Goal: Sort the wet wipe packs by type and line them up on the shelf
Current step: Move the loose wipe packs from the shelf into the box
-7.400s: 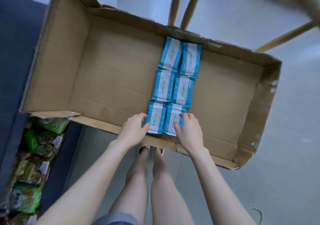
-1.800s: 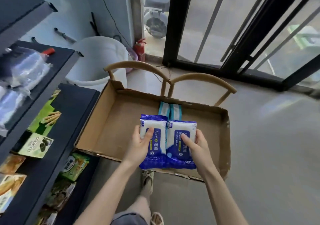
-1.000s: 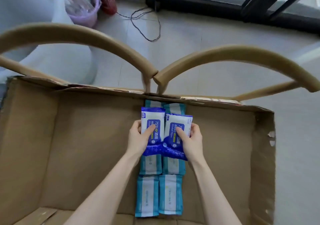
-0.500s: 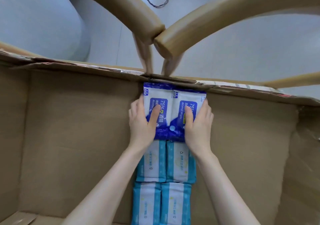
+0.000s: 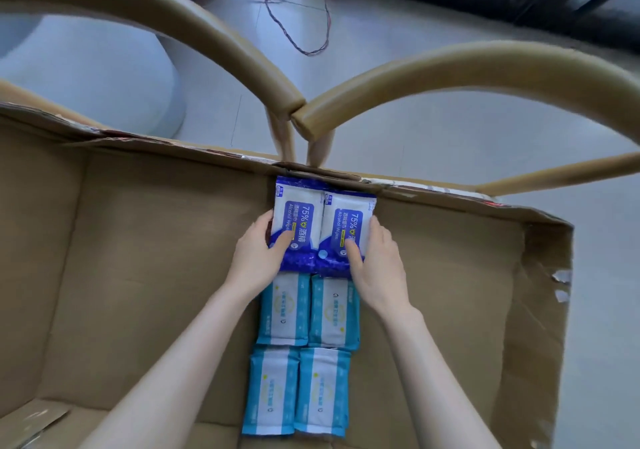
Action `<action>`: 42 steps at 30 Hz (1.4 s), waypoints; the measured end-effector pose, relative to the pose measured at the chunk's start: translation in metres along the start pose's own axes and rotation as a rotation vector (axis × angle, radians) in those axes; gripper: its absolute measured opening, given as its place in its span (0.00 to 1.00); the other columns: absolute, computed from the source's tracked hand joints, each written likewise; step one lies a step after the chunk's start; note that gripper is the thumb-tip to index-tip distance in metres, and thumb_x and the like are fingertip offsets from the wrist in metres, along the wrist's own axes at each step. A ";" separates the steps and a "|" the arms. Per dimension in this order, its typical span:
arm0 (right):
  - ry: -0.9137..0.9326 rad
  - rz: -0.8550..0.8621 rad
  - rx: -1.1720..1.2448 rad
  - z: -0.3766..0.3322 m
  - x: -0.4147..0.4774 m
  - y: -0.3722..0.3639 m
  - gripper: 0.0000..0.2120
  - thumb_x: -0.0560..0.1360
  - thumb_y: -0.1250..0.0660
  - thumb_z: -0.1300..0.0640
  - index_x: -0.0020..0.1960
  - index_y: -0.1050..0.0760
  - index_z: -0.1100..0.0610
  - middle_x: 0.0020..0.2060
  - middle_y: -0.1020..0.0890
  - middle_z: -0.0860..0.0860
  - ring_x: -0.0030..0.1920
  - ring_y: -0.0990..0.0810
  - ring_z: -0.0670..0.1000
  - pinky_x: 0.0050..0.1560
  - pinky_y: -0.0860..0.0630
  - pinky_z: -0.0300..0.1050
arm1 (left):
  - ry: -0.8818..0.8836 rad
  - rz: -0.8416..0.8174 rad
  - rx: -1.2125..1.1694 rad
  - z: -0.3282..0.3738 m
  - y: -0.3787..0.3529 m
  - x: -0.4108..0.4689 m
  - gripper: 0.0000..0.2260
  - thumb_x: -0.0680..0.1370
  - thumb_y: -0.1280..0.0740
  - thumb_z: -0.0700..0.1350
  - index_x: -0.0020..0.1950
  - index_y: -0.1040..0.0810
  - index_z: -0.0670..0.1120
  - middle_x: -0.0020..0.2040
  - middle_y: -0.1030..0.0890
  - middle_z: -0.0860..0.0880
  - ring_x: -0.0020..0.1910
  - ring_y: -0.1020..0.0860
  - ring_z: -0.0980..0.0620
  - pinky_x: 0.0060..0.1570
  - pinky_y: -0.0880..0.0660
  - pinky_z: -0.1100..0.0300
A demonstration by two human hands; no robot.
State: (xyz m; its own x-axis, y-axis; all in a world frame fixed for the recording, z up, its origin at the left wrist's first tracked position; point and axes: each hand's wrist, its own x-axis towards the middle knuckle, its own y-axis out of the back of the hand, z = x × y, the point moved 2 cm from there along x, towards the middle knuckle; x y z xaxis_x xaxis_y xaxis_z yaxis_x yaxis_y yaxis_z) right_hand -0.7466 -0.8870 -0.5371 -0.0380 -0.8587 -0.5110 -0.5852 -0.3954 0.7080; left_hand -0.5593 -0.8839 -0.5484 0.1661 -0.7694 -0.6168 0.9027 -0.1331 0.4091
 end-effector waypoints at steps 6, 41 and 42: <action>0.173 -0.060 -0.193 -0.040 -0.077 0.042 0.19 0.81 0.43 0.52 0.69 0.34 0.58 0.68 0.32 0.53 0.64 0.32 0.54 0.60 0.32 0.46 | -0.125 0.052 0.262 0.023 0.044 -0.095 0.13 0.79 0.36 0.45 0.62 0.25 0.46 0.57 0.22 0.49 0.57 0.25 0.52 0.57 0.31 0.58; 1.430 -0.383 -0.204 -0.315 -0.686 -0.098 0.15 0.77 0.40 0.52 0.61 0.25 0.56 0.60 0.24 0.50 0.60 0.28 0.54 0.58 0.28 0.48 | 0.074 1.241 -0.046 -0.226 0.272 -0.789 0.14 0.77 0.32 0.49 0.61 0.23 0.47 0.54 0.22 0.56 0.55 0.24 0.55 0.55 0.31 0.62; 1.462 -0.373 -0.196 -0.327 -0.698 -0.104 0.15 0.77 0.40 0.52 0.61 0.24 0.57 0.60 0.24 0.50 0.59 0.27 0.54 0.56 0.27 0.48 | 0.067 1.278 -0.036 -0.231 0.283 -0.799 0.14 0.76 0.33 0.50 0.60 0.23 0.47 0.53 0.21 0.56 0.54 0.24 0.56 0.55 0.31 0.61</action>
State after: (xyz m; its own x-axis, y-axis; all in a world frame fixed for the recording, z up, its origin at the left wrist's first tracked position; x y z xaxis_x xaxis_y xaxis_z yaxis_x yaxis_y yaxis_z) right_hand -0.3949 -0.3530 -0.0945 0.9629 -0.2149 0.1631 -0.2612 -0.5908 0.7634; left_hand -0.3453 -0.1628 -0.0951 0.9380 -0.3042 0.1663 0.0976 0.6918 0.7154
